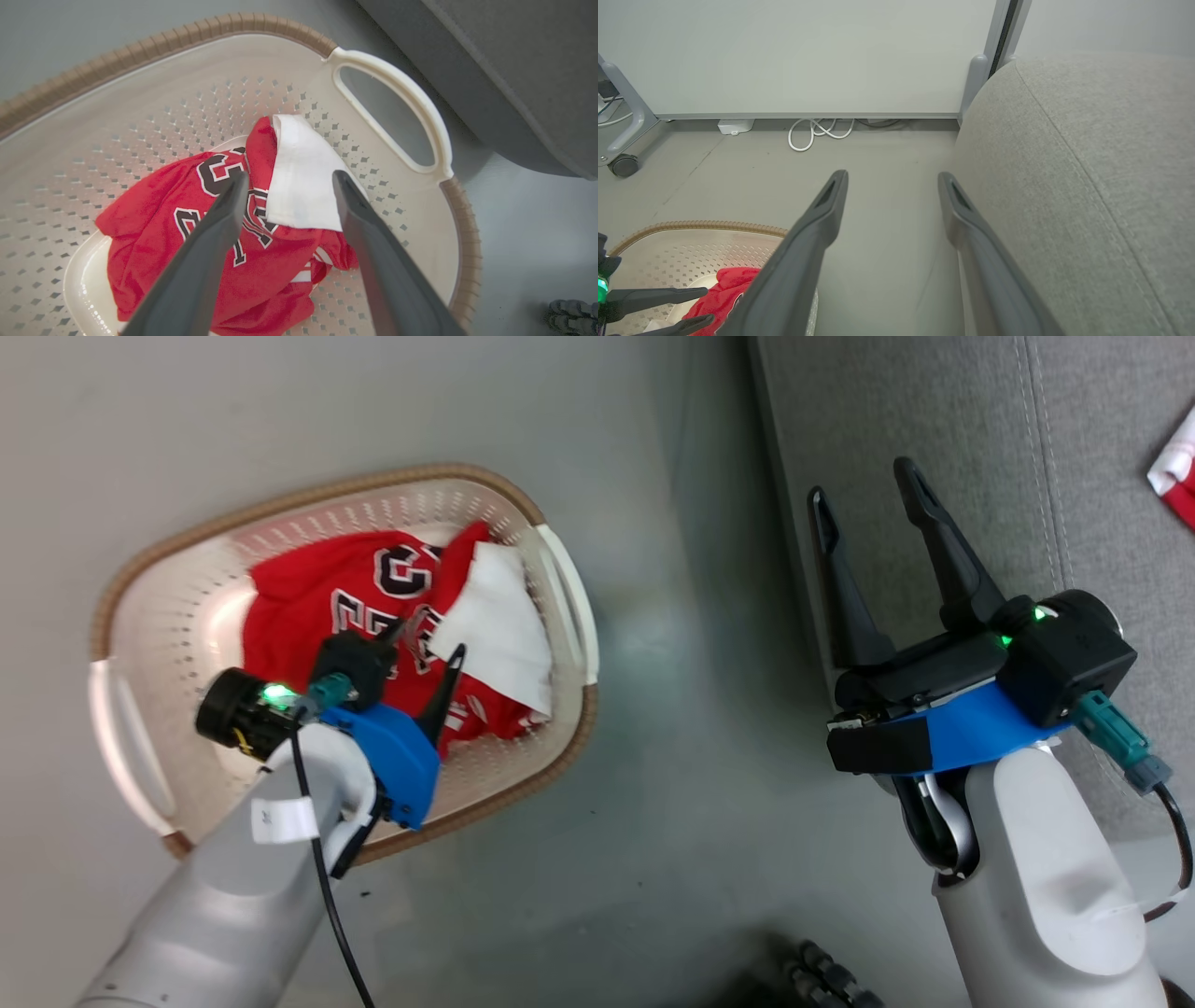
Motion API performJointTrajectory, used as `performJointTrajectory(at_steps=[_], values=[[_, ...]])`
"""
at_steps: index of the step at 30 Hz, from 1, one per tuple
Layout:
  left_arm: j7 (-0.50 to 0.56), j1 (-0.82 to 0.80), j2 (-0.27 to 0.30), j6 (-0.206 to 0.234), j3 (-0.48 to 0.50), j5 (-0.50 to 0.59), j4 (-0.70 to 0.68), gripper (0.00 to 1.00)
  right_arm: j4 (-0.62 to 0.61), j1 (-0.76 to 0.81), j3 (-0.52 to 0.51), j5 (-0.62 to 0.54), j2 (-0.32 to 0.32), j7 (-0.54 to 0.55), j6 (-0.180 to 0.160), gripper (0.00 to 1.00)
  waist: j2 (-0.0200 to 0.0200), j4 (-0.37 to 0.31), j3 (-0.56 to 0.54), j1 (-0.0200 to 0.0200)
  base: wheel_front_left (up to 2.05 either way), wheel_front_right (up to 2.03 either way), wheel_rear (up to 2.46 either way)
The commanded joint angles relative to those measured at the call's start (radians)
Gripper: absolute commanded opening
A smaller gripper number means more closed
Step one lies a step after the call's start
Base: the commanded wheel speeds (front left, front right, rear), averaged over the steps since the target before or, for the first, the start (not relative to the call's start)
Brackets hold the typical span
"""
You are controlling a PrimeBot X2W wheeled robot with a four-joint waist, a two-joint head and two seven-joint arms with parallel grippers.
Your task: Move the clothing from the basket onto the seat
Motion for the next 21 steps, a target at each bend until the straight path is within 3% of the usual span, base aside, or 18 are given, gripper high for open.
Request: performJointTrajectory(at_steps=[1, 10, 21], values=[[0.010, -0.027, 0.017, -0.002, -0.010, -0.017, 0.013, 1.00, -0.007, -0.022, 0.004, 0.014, 0.002, -0.006, 0.000, 1.00, 0.0000, -0.049, 0.056, -0.0003, 0.00, 0.00, 0.00], [0.049, -0.098, 0.064, -0.002, -0.049, -0.114, 0.095, 1.00, -0.042, -0.033, 0.033, 0.082, 0.002, -0.009, 0.000, 1.00, 0.0000, -0.113, 0.137, -0.0003, 0.00, 0.00, 0.00], [0.095, -0.150, 0.027, -0.002, -0.045, -0.202, 0.192, 1.00, -0.075, 0.022, 0.012, 0.089, 0.002, -0.008, 0.000, 1.00, 0.0000, -0.108, 0.165, -0.0003, 0.00, 0.00, 0.00]])
